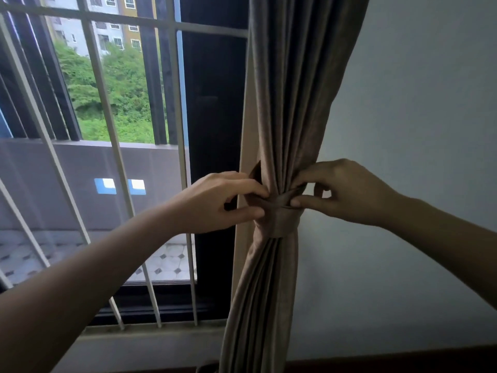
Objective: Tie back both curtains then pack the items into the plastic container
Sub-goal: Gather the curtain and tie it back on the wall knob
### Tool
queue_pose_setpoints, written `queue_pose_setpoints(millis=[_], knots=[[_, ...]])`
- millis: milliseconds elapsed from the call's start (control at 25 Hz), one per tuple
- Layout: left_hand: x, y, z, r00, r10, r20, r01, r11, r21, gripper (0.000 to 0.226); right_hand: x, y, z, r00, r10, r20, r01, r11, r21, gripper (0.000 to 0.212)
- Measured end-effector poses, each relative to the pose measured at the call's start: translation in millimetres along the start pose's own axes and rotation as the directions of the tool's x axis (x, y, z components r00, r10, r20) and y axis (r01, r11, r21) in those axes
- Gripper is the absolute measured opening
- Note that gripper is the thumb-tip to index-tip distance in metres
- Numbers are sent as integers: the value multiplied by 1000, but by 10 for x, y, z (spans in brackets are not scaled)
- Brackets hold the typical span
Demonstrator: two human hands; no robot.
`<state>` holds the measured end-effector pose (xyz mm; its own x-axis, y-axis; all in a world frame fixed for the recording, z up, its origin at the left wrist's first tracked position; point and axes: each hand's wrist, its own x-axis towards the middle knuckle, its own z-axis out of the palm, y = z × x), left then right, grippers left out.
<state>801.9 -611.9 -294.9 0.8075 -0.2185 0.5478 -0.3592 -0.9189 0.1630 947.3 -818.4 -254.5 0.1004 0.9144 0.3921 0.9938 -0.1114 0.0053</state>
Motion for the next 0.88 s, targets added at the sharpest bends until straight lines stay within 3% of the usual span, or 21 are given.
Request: queue_pose_setpoints(millis=[200, 280, 400, 520, 680, 800, 880], knots=[[114, 106, -7, 998, 2, 64, -6, 998, 66, 16, -130, -21, 63, 1000, -19, -25, 21, 998, 64, 33], [127, 128, -26, 990, -53, 134, 49, 998, 34, 18, -157, -41, -43, 997, 50, 50, -52, 998, 38, 37], [195, 156, -64, 981, -50, 186, 24, 990, 142, 16, -227, -106, -20, 981, 90, 173, -70, 990, -120, 51], [342, 225, -220, 972, -61, 226, 6, 972, 236, 19, -146, -170, -53, 986, 68, 154, -40, 982, -182, 31], [445, 282, -342, 997, -20, 77, 2, 975, 220, 41, 34, -138, -313, 985, 134, 111, -103, 962, -252, 28], [359, 252, -280, 994, -15, 104, -12, 968, 250, 44, -19, -177, -171, 976, 125, 180, -80, 968, -238, 25], [309, 220, -269, 997, -13, 70, -6, 964, 267, 40, -32, -187, -148, 993, 100, 61, -89, 982, -168, 18]])
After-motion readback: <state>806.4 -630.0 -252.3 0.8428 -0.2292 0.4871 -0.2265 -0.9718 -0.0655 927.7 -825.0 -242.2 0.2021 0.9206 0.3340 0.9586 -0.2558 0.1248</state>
